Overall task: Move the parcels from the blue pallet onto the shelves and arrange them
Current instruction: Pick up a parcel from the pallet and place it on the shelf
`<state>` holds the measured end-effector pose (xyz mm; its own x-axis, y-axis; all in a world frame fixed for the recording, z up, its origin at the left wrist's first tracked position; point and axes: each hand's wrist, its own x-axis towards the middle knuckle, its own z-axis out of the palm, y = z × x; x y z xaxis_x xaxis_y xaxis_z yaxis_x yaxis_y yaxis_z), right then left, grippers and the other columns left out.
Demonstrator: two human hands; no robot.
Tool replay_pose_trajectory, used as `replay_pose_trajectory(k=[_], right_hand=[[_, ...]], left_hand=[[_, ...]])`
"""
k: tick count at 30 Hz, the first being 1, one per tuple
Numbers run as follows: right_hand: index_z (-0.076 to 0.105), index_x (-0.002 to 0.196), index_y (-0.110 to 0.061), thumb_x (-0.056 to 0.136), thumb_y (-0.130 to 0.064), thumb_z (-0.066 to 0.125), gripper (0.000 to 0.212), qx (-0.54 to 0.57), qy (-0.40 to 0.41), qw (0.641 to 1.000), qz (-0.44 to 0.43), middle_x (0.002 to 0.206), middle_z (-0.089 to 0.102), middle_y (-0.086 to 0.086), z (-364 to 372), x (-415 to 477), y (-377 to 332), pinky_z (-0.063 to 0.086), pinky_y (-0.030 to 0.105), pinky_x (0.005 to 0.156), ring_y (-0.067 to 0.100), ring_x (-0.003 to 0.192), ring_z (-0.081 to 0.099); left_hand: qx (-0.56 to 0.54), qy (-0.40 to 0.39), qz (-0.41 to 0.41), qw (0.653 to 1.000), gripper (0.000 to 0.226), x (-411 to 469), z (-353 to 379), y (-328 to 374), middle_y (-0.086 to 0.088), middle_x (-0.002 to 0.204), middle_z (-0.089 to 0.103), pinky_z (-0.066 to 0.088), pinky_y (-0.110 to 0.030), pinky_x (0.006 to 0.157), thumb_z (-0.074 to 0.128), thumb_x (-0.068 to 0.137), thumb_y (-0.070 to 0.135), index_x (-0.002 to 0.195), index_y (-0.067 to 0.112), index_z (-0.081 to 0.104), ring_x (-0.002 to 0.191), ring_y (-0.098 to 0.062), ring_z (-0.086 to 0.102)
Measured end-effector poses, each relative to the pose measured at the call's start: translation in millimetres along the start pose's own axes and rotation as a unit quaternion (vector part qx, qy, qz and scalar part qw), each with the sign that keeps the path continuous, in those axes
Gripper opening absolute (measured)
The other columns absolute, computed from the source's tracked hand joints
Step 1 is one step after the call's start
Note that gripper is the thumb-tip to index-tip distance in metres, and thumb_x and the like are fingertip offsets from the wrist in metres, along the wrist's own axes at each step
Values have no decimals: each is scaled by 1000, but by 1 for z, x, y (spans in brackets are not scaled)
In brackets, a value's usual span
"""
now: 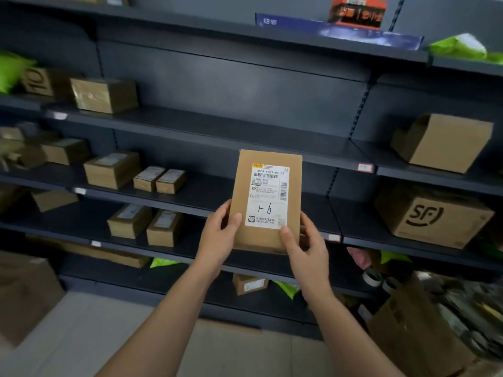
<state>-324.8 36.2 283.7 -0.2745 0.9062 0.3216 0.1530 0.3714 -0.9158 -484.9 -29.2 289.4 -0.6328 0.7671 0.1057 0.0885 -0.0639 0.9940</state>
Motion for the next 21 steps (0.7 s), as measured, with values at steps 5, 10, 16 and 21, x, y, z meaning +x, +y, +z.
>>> replay_pose_trajectory(k=[5, 10, 16, 21], right_hand=[[43, 139, -40, 89, -35, 64, 55, 39, -45, 998, -18, 126, 53, -10, 48, 64, -3, 49, 30, 89, 4, 111, 51], [47, 134, -41, 89, -33, 65, 49, 65, -85, 993, -51, 125, 54, -10, 95, 128, -21, 48, 29, 91, 6, 114, 51], [46, 136, -40, 88, -38, 65, 51, 82, -139, 984, -70, 126, 55, -10, 148, 190, -46, 48, 36, 98, 6, 114, 52], [49, 135, -35, 90, -42, 61, 47, 98, -156, 980, -72, 119, 59, -14, 196, 233, -71, 50, 38, 96, 6, 111, 56]], left_hand=[[-12, 44, 38, 998, 35, 57, -26, 13, 8, 136, 47, 45, -38, 101, 51, 97, 37, 128, 51, 43, 119, -9, 48], [-26, 118, 54, 991, 39, 116, -52, 29, 12, 122, 53, 46, -27, 87, 53, 97, 32, 135, 30, 43, 107, -5, 52], [-17, 168, 59, 984, 30, 175, -87, 49, 12, 116, 57, 47, -27, 82, 55, 95, 35, 123, 26, 49, 104, -3, 53], [0, 168, 68, 983, 37, 225, -124, 67, 11, 123, 53, 39, -30, 88, 55, 96, 33, 132, 28, 48, 111, -9, 49]])
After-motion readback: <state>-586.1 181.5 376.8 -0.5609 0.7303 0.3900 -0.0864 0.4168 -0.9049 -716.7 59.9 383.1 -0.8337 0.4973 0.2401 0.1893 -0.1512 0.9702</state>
